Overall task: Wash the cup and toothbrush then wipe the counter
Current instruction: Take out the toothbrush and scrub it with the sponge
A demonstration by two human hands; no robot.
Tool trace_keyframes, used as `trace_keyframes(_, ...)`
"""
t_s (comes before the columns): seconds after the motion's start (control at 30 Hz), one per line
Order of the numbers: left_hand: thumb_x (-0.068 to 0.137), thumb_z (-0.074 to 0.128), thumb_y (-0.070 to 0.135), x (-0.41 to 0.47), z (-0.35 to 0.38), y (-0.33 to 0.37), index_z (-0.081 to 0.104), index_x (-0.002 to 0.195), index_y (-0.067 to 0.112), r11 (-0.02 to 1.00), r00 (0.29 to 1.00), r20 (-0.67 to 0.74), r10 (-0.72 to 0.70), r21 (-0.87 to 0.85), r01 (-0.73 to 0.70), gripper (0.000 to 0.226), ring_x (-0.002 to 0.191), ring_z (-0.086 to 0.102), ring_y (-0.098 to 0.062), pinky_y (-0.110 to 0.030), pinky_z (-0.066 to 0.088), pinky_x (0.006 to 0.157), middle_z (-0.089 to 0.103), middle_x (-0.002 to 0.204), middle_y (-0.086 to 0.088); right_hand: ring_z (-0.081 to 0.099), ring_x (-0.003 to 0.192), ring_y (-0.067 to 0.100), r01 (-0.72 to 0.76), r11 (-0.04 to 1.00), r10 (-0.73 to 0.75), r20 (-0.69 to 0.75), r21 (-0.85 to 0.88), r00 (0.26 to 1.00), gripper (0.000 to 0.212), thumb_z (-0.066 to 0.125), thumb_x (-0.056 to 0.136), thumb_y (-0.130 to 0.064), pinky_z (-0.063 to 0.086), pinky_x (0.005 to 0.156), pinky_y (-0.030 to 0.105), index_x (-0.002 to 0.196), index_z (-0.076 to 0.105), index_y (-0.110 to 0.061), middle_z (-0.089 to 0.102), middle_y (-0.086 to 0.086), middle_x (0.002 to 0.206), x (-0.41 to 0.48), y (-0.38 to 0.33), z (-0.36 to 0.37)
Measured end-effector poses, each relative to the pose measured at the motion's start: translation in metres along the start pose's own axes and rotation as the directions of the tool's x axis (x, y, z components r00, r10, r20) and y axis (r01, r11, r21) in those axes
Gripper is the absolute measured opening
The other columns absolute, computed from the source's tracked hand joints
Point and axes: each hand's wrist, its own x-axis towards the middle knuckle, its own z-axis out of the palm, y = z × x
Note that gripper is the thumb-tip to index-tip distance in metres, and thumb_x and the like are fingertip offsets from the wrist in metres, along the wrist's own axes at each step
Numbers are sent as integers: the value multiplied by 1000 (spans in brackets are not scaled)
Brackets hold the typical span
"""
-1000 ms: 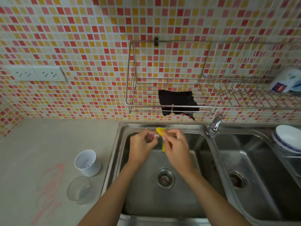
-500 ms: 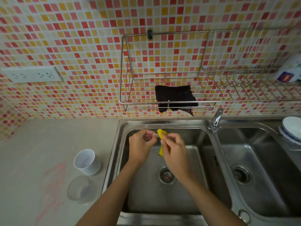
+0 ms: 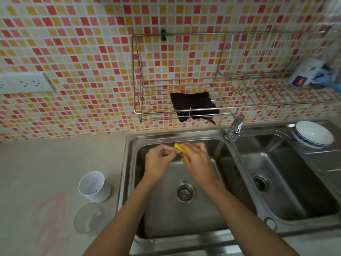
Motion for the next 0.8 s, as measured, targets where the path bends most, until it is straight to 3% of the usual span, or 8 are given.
trace_keyframes(0.13,80,76,11,0,-10,-5,73,90,11,981,986,60,156,105,-162,11,75,67,-4,-15,53,73,73,82,4,53,85,22,31,999,-29,62,-29,998,33,76,73,-7,50,73,32,105,68,-12,72,-2,103,4,-6,-1)
trace_keyframes(0.23,80,76,13,1,-15,-5,73,91,15,952,965,115,237,172,-254,11,77,65,2,-8,49,72,69,79,13,56,81,24,58,997,-52,98,-59,994,33,77,73,-8,50,70,30,105,68,-14,72,-3,100,8,-7,0)
trace_keyframes(0.3,82,75,18,4,-16,-4,74,90,15,965,975,77,210,142,-219,9,75,66,1,-11,51,73,71,80,13,57,83,23,21,998,-15,106,-55,994,35,75,76,-8,41,74,23,110,68,-17,72,-5,105,11,-2,3)
trace_keyframes(0.37,82,75,20,8,-15,-7,75,91,13,988,991,-8,133,79,-132,12,73,67,-1,-17,54,72,73,80,7,57,88,22,-114,993,115,87,-15,990,43,72,79,-5,34,77,16,118,65,-19,69,-6,114,12,3,4)
trace_keyframes(0.43,82,75,19,10,-12,-9,75,91,12,999,997,-58,52,7,-52,11,72,67,-3,-20,55,72,73,79,4,53,93,22,-202,979,201,68,14,977,48,70,81,-4,40,81,18,126,60,-18,65,-6,124,10,-3,5)
trace_keyframes(0.57,83,74,14,13,-10,-15,75,93,9,991,999,-42,-19,-134,13,11,77,71,-14,-27,57,75,75,83,-2,51,97,24,-58,998,57,101,10,993,50,66,86,-9,50,85,29,134,55,-14,58,1,134,0,-22,12)
trace_keyframes(0.7,82,74,16,12,-9,-19,74,93,8,983,994,-54,-90,-168,80,13,72,69,-12,-30,57,74,75,78,-4,48,94,23,-243,970,243,65,-14,968,49,62,87,-6,54,83,35,134,54,-14,58,1,134,5,-3,15)
trace_keyframes(0.8,83,74,15,14,-13,-23,75,94,9,984,997,-24,-67,-167,62,12,78,72,-17,-34,58,79,75,82,-3,51,92,23,-57,998,59,74,-29,995,47,66,83,-4,53,84,30,129,59,-11,62,1,128,-1,-22,15)
